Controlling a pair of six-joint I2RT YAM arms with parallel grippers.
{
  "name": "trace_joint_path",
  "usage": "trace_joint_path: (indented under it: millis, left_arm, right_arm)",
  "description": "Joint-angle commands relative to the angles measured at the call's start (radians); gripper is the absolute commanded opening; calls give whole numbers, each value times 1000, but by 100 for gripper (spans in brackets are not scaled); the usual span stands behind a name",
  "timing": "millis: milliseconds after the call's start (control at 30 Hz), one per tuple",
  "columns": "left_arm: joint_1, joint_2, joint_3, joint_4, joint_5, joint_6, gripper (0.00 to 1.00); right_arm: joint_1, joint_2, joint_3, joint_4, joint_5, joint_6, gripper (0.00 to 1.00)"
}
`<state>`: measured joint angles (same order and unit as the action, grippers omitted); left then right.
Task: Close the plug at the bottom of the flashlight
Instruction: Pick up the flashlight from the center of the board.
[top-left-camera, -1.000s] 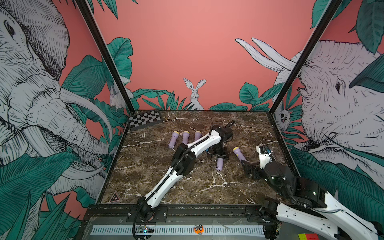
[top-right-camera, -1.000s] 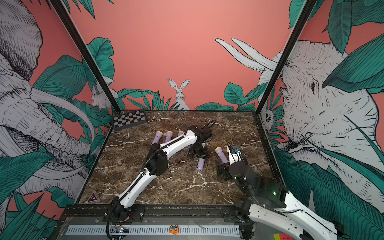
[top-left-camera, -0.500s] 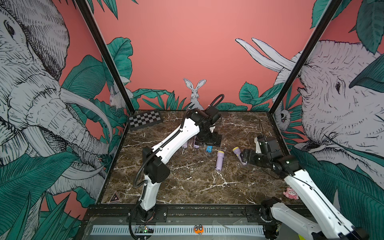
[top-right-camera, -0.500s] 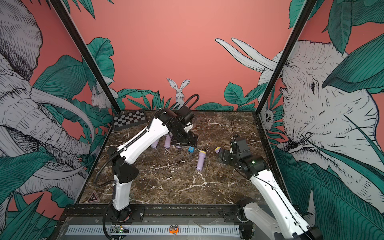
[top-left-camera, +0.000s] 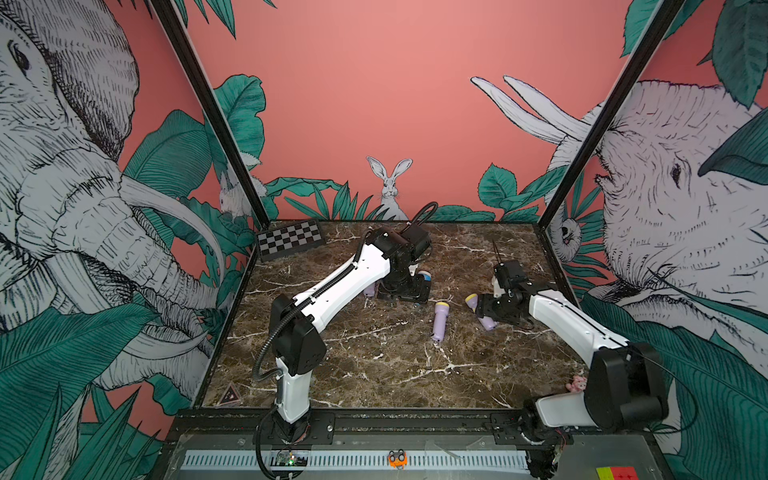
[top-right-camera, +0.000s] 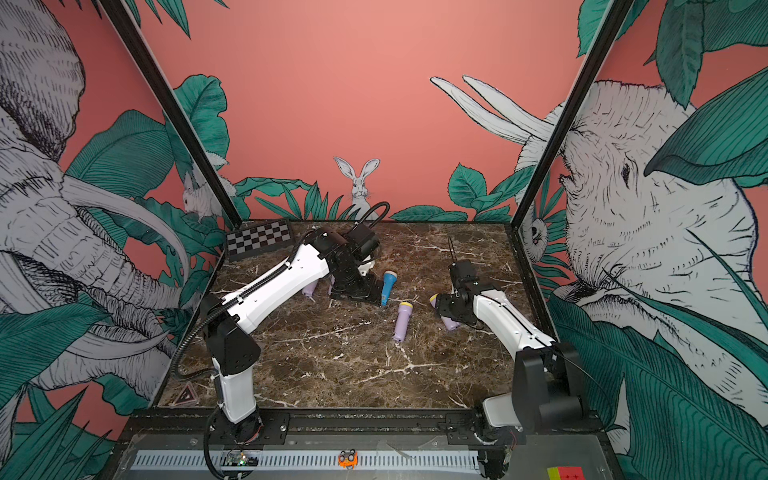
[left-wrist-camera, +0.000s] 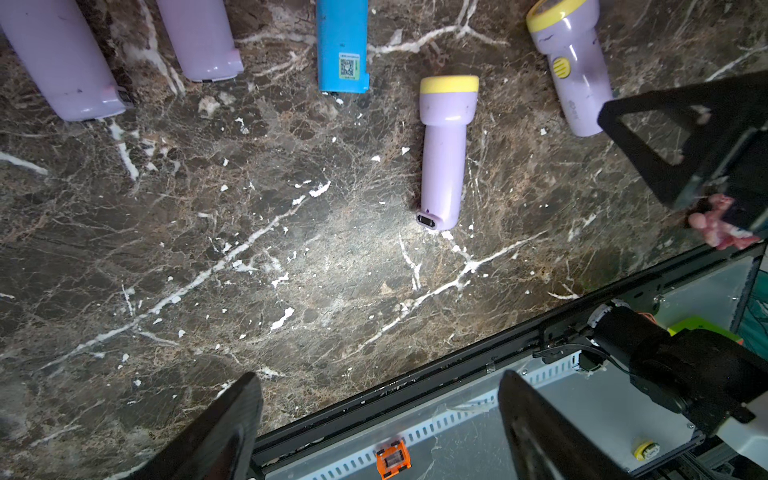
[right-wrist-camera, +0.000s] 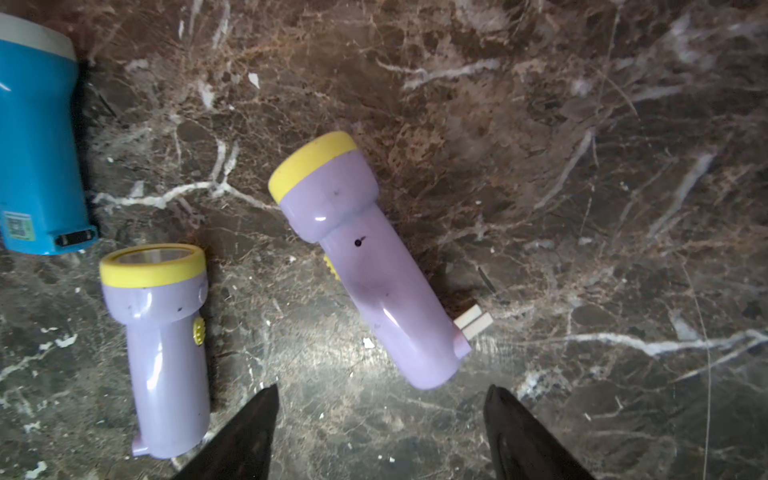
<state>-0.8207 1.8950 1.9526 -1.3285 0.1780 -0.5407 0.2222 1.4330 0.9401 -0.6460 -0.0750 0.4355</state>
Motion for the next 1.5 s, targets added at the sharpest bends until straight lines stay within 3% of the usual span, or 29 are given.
trace_joint_path:
  millis: [0,200,333,467,700,767,967,1100,1300,1467]
  left_arm:
    - [3,-70,-32,26,27,27,90]
    - [3,-155,-153,142,72,51,90]
    - [2,-234,-259,226,13,88,90]
    - [-13,-324,-377,314,-93,118,89]
    - [-109,-565,-725,711,-349,166,89]
    - [-114,-619,-814,820,-362,179,99]
    - [-211,-724,-978,1037,-565,318,99]
    - [-232,-745,-1012,1081,-582,335,99]
    - [-238,-785,-1071,1149,-571,350,99]
    - [-250,-794,-1104,1188,-561,358,99]
  right_arm:
    - [2,65,40,80,24,-39,74]
    - [1,137,58,129,28,-58,68]
    - [3,161,73,116,58,-75,66]
    - [1,192,64,109,101,-80,66]
    - [2,234,64,111,61,-84,63]
    - [3,233,62,118,49,-83,64]
    - [15,265,62,108,57,-74,62]
    - [23,281,78,95,66,-65,53]
    - [53,315,87,73,116,-53,49]
    - [57,327,94,67,126,-44,37]
